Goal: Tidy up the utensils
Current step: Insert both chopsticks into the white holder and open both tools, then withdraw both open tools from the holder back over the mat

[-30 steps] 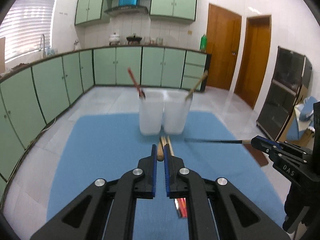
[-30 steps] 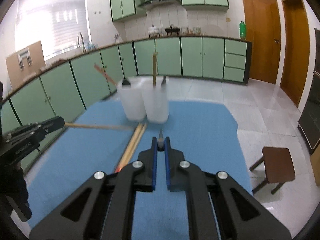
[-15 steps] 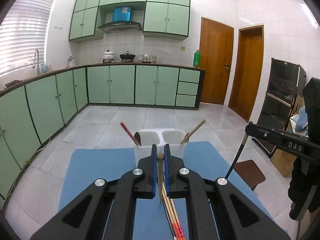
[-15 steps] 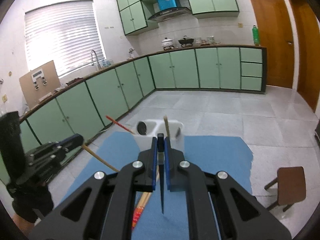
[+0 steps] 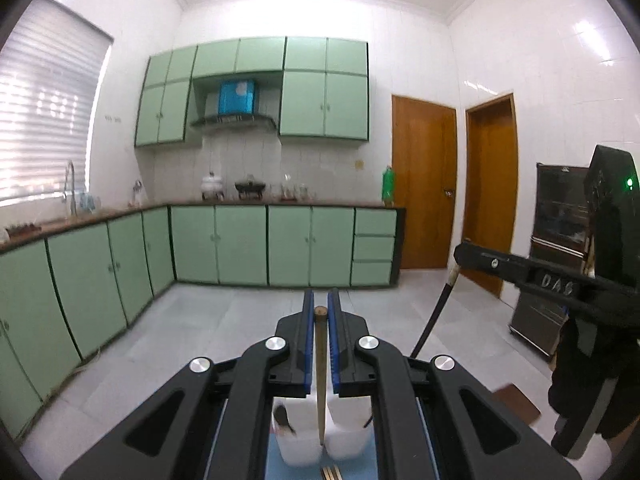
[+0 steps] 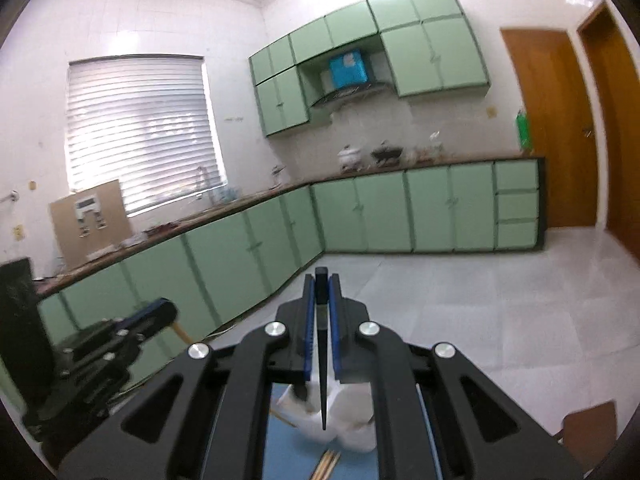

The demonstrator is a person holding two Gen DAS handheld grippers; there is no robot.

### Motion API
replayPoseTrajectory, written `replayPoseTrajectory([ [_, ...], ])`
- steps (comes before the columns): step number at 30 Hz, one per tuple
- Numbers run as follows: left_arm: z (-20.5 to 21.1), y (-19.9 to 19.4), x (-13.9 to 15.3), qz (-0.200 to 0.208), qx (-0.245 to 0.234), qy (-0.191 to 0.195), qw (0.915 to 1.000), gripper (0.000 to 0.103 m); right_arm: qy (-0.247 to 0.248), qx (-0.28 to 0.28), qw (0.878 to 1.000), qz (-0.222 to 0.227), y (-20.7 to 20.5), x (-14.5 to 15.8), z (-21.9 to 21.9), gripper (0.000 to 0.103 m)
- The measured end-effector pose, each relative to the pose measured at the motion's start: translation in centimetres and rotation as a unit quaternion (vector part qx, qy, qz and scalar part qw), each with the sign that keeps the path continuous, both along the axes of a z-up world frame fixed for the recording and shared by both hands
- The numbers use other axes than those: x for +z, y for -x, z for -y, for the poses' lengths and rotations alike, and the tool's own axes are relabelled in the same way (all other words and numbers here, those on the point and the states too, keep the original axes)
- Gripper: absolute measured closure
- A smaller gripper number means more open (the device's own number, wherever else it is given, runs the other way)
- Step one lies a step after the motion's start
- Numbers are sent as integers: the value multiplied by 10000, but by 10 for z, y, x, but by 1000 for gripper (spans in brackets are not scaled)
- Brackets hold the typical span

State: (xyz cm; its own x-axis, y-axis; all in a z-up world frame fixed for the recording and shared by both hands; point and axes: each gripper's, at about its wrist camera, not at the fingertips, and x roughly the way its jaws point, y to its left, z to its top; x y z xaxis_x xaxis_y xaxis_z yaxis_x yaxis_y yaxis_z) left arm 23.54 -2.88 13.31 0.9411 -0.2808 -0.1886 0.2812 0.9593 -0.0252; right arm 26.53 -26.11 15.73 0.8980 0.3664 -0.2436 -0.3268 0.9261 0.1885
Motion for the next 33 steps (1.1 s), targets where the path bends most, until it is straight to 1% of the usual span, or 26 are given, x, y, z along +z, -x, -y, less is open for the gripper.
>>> replayPoseTrajectory([
  [2, 4, -15, 2, 64, 69, -37, 9999, 97, 115, -140, 9998, 65, -15, 1, -2, 97],
  [4, 7, -31, -3, 36, 120, -32, 9999, 97, 154, -214, 9997, 3, -28, -7, -2, 97],
  [6, 10, -45, -14, -78, 161, -26, 9998, 97, 154, -232, 9995, -130, -42, -20, -2, 97],
  [9, 12, -64, -36, -353, 186, -53, 9992, 96, 194, -177, 9988, -421, -59, -44, -3, 97],
  [11, 11, -70, -48, -521, 224, -60, 9984, 96, 309, -144, 9974, -631, -64, -59, -9, 96],
  [12, 9, -71, -52, -563, 244, -43, 9981, 95, 334, -138, 9971, -671, -64, -65, -9, 93],
  [14, 6, -68, -60, -624, 260, -50, 9977, 90, 373, -166, 9969, -668, -59, -73, -11, 84],
  [15, 4, -66, -63, -642, 270, -72, 9975, 86, 362, -188, 9970, -651, -56, -75, -9, 72],
  [16, 3, -64, -65, -658, 286, -93, 9974, 83, 345, -225, 9973, -610, -52, -76, -7, 67],
  [18, -1, -57, -68, -700, 292, -99, 9971, 79, 364, -297, 9974, -545, -43, -79, -5, 65],
  [19, -2, -55, -69, -734, 309, -94, 9968, 75, 367, -331, 9974, -523, -39, -80, -2, 60],
  [20, -4, -49, -71, -767, 326, -84, 9965, 73, 340, -399, 9974, -500, -32, -81, 3, 58],
  [22, -9, -37, -74, -778, 340, -56, 9964, 58, 296, -530, 9970, -484, -18, -87, 12, 45],
  [23, -10, -27, -80, -825, 374, -68, 9959, 55, 289, -601, 9966, -483, -10, -90, 17, 42],
  [24, -11, -21, -84, -874, 376, -83, 9954, 52, 274, -672, 9962, -483, -4, -95, 21, 35],
  [25, -12, -10, -93, -951, 368, -109, 9947, 50, 254, -739, 9957, -491, 5, -100, 24, 32],
  [26, -15, -4, -100, -1016, 382, -117, 9940, 49, 239, -789, 9953, -506, 17, -109, 28, 30],
  [28, -18, 11, -121, -1250, 401, -89, 9913, 45, 245, -856, 9943, -594, 38, -127, 32, 22],
  [30, -23, 19, -139, -1486, 419, -58, 9880, 43, 277, -898, 9929, -731, 54, -147, 34, 19],
  [33, -24, 33, -175, -1839, 545, -213, 9812, 41, 447, -969, 9889, -1032, 79, -187, 28, 16],
])
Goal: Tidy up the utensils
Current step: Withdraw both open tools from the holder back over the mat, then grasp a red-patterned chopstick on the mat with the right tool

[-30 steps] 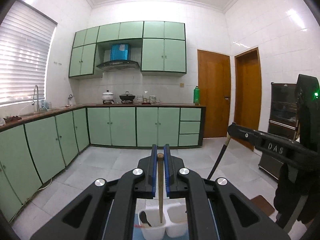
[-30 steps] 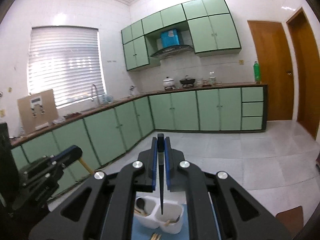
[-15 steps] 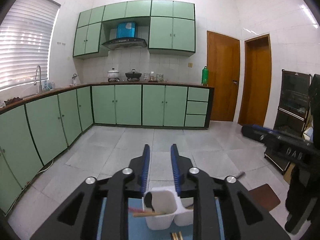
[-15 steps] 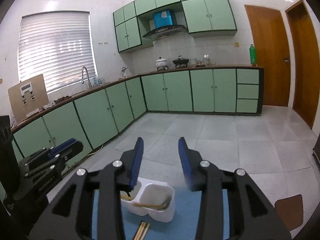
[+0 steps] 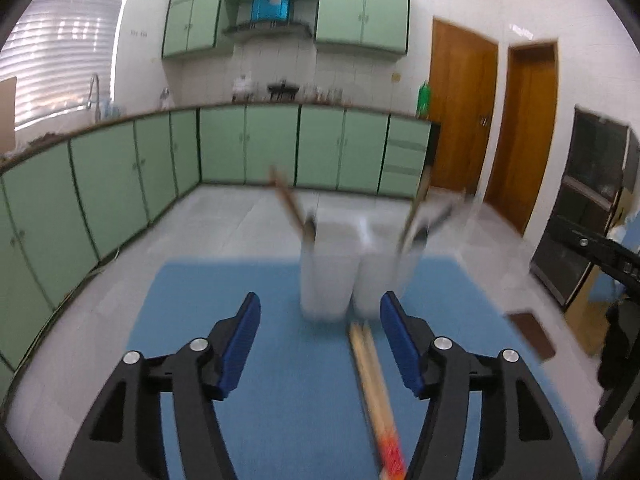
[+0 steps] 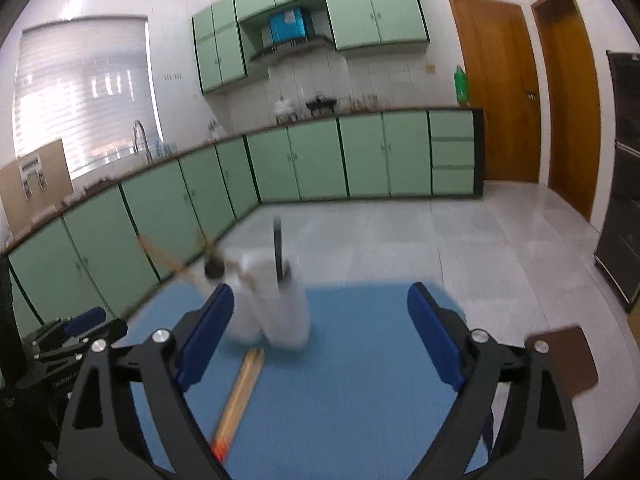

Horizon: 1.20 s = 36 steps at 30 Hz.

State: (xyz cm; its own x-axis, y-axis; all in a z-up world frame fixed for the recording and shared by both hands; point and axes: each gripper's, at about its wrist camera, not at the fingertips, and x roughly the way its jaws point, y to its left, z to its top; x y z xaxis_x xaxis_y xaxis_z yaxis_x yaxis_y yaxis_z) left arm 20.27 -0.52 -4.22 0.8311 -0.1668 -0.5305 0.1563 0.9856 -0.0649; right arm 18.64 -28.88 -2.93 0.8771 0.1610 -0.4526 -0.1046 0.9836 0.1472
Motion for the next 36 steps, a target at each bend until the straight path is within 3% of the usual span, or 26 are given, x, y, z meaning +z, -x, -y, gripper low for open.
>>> replayPoseTrajectory([
  [7, -6, 19, -78, -882, 246, -196, 9956, 40, 103, -54, 9962, -858, 33, -85, -26, 14],
  [14, -17, 36, -114, -1277, 346, -267, 9908, 39, 154, 161, 9912, -1305, 47, -121, -61, 14],
  [25, -30, 46, -119, -1541, 482, -320, 9864, 36, 467, 729, 9817, -1699, 60, -137, -109, 20],
  [36, -32, 49, -121, -1617, 550, -352, 9847, 33, 832, 808, 9744, -1925, 57, -145, -122, 26],
])
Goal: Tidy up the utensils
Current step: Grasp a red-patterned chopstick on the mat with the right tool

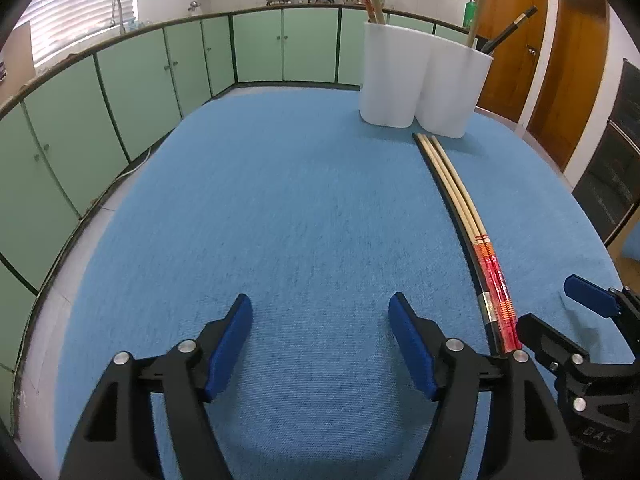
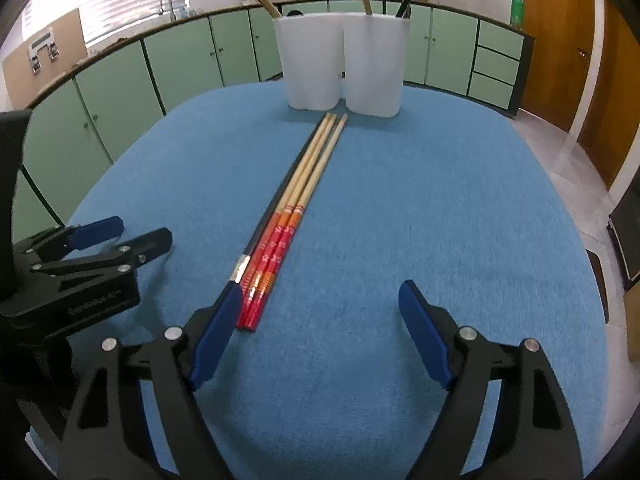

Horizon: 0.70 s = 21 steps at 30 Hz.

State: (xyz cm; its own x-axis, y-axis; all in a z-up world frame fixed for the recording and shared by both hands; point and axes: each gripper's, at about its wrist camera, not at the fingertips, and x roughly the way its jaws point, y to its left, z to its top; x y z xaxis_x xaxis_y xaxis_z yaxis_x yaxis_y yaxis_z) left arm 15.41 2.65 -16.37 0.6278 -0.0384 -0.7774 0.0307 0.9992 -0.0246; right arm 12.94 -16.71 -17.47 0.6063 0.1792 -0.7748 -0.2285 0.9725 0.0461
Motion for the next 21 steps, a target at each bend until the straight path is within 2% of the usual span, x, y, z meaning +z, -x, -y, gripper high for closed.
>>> replayPoseTrajectory([
  [5, 0, 0, 0, -12, -8, -44, 10000, 33, 53, -159, 9997, -152, -4, -5, 6, 28],
  [8, -1, 0, 0, -13, -6, -59, 10000, 32, 243, -358, 9990, -145, -4, -6, 13, 30],
  [12, 0, 0, 0, -13, -12, -101, 9999, 32, -56, -334, 9994, -96, 1, -4, 25, 37],
  [15, 0, 1, 0, -6, -4, -136, 9999, 32, -91, -82, 9999, -88, 10, -4, 23, 43],
  [18, 0, 2, 0, 14, 14, -150, 9999, 32, -1, 49, 10000, -56, 14, -3, 17, 56],
  [20, 0, 3, 0, 34, 15, -173, 9998, 31, 61, 74, 9999, -59, 12, -4, 14, 59],
  [21, 0, 3, 0, 42, 7, -176, 9998, 31, 74, 89, 9999, -52, 11, -3, 12, 64],
])
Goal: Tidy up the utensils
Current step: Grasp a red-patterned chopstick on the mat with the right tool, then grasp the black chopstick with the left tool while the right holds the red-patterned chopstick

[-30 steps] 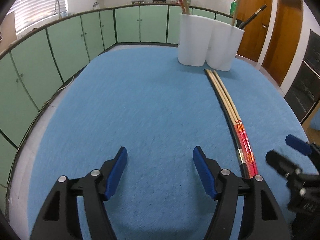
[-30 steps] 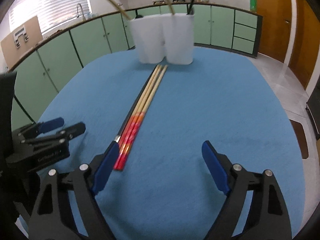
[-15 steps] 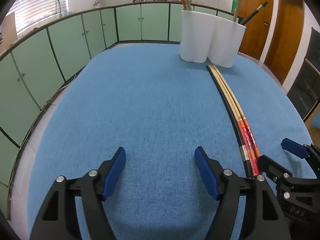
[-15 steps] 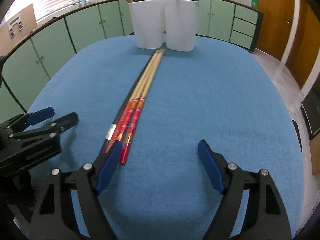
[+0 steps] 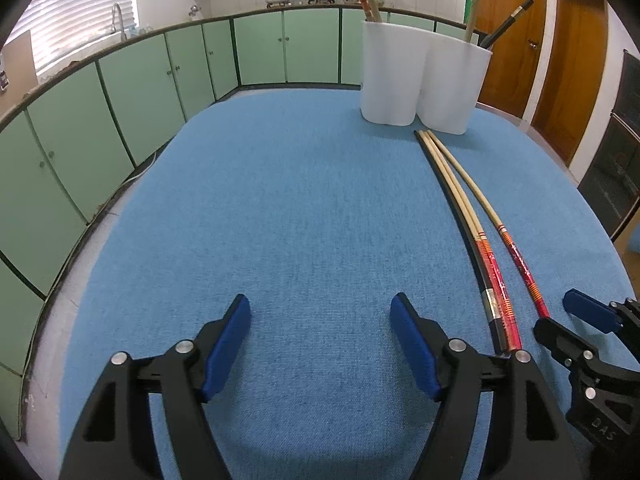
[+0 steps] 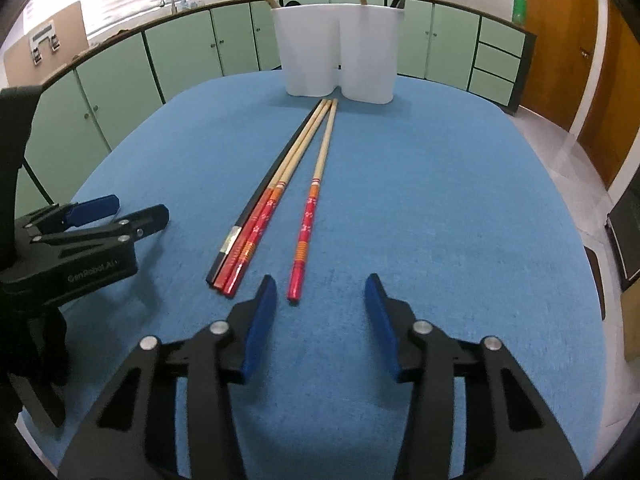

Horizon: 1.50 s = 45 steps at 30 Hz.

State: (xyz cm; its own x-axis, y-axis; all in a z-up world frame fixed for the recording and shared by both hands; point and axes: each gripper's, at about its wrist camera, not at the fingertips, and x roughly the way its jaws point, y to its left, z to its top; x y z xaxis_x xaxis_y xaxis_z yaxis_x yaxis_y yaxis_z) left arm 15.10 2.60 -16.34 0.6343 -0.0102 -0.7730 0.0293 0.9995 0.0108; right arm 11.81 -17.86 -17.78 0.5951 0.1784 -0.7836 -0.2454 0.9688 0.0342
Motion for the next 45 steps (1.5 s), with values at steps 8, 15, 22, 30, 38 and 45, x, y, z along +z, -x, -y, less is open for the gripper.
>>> replayPoseTrajectory([
  [8, 6, 2, 0, 4, -135, -12, 9999, 31, -40, 210, 9998, 0, 1, 1, -8, 97],
  [15, 15, 5, 2, 38, -277, 88, 9996, 30, 33, -399, 9992, 57, 0, 3, 19, 98],
  [22, 34, 13, 5, 142, -464, 345, 9982, 30, -41, -885, 9961, 13, -6, 0, 49, 98],
  [30, 56, 15, 1, -6, -716, 317, 9969, 30, -58, -880, 9961, -5, -7, -1, 50, 98],
  [38, 52, 10, -3, -116, -520, 251, 9983, 23, -71, -879, 9961, -6, -6, -1, 51, 98],
  [45, 42, 19, -1, -30, -355, 121, 9993, 23, -62, -856, 9963, 0, -6, 0, 50, 97],
])
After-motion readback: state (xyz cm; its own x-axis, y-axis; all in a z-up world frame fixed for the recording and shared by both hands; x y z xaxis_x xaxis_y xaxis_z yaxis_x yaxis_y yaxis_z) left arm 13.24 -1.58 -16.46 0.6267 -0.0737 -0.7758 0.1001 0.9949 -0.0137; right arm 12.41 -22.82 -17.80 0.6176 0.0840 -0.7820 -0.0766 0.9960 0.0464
